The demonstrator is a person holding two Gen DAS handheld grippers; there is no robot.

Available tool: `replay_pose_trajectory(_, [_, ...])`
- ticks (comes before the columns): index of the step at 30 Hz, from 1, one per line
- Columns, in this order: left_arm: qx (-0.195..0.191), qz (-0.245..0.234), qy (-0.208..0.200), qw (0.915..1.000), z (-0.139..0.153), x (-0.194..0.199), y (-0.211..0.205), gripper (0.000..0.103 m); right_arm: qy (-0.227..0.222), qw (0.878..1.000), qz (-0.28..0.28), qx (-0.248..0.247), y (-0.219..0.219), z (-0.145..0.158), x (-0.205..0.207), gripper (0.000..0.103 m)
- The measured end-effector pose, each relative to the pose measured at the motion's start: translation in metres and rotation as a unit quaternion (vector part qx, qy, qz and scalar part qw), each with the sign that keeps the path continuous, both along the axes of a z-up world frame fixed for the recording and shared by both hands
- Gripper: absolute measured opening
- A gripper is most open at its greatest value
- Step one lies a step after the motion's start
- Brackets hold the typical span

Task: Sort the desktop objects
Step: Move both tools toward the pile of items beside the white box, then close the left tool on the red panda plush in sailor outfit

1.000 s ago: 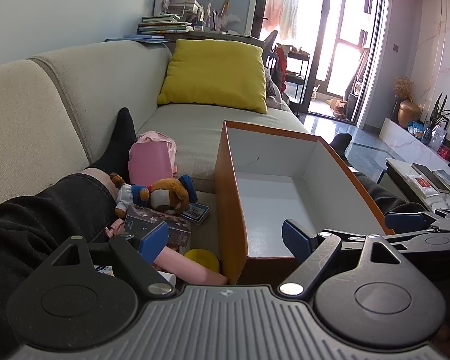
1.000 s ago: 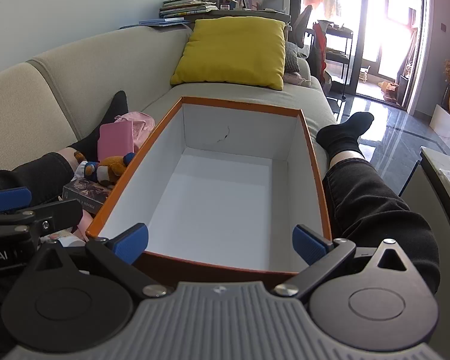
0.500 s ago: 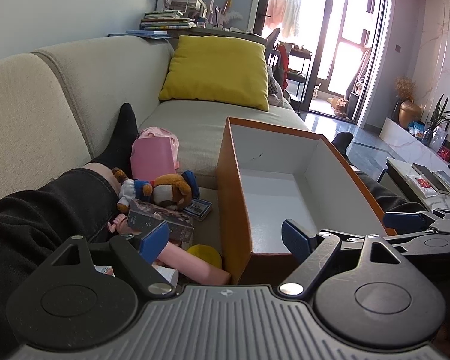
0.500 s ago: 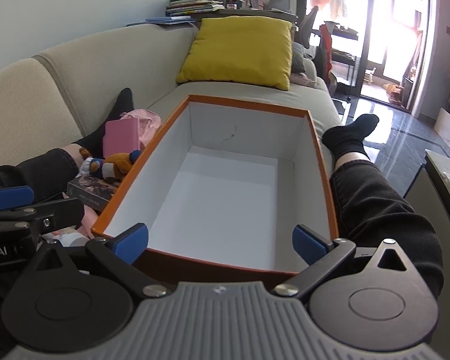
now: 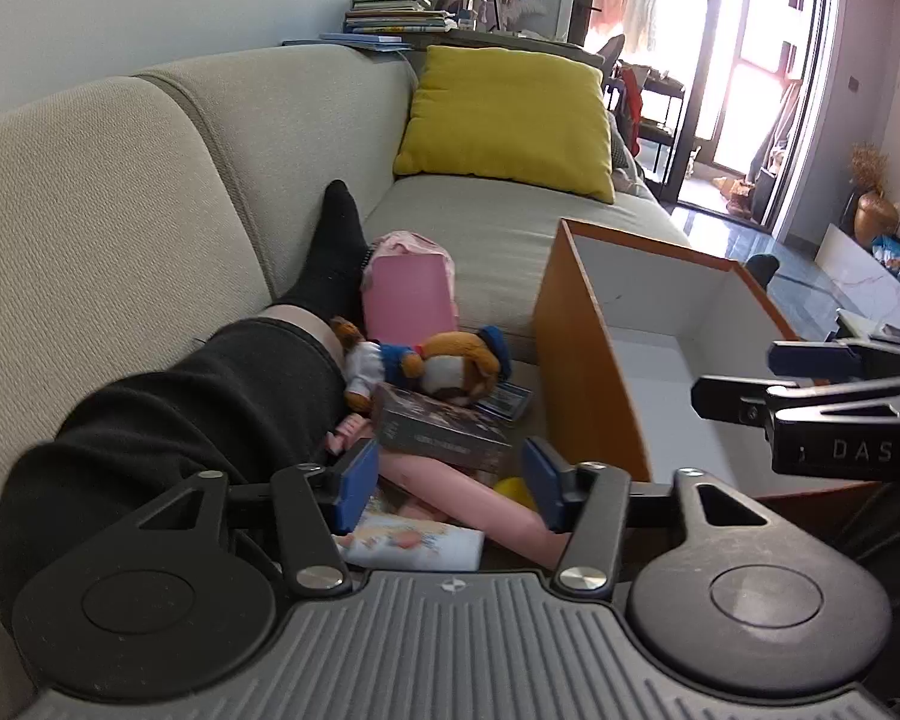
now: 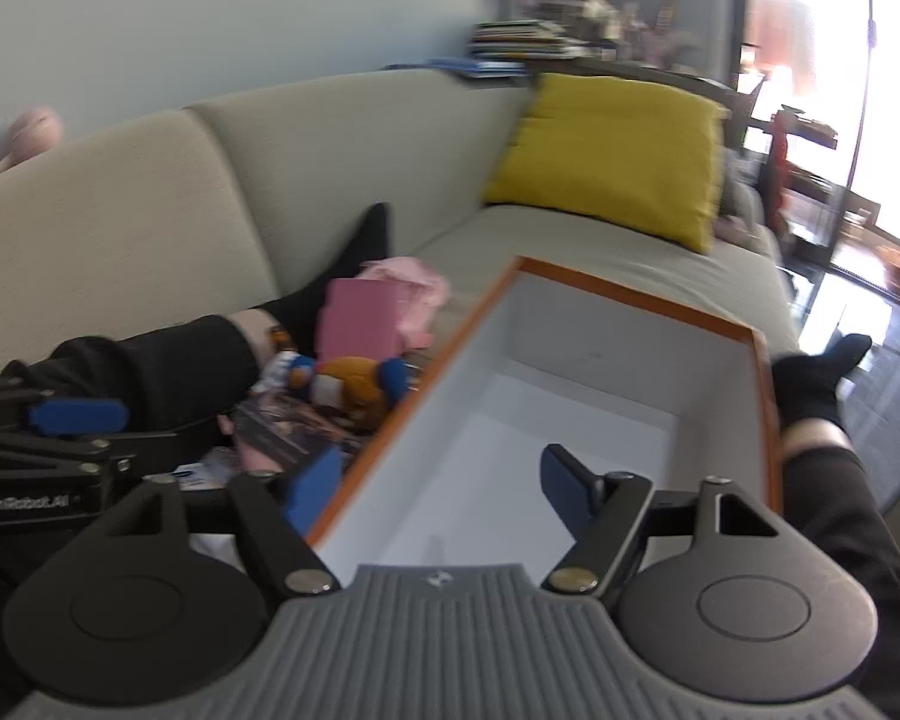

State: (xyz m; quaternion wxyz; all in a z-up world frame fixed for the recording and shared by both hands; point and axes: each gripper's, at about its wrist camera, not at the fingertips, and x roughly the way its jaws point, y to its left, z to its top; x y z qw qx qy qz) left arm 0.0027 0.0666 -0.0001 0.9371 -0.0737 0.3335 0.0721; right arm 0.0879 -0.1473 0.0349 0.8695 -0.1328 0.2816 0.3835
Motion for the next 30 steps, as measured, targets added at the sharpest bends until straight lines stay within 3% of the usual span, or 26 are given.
replay_pose_trajectory(8, [0.015, -0.003, 0.019, 0.9997, -0.001, 0.029, 0.023, 0.05, 0.005, 0.993, 0.108, -0.052, 0.053, 0.003, 0.02, 0.059])
replay_pose_trajectory(15, [0.073, -0.064, 0.044, 0.9943, -0.006, 0.077, 0.036, 0.05, -0.013, 0.977, 0.158, -0.141, 0.104, -0.008, 0.054, 0.056])
replay_pose_trajectory(22, [0.151, -0.168, 0.081, 0.9708, -0.026, 0.117, 0.036, 0.053, 0.014, 0.946, 0.225, -0.231, 0.149, -0.027, 0.079, 0.062])
replay_pose_trajectory(26, [0.16, -0.207, 0.093, 0.9606, -0.037, 0.134, 0.045, 0.059, 0.021, 0.927, 0.258, -0.27, 0.167, -0.037, 0.088, 0.068])
replay_pose_trajectory(30, [0.17, -0.236, 0.098, 0.9516, -0.047, 0.147, 0.05, 0.062, 0.022, 0.917, 0.266, -0.295, 0.185, -0.05, 0.098, 0.07])
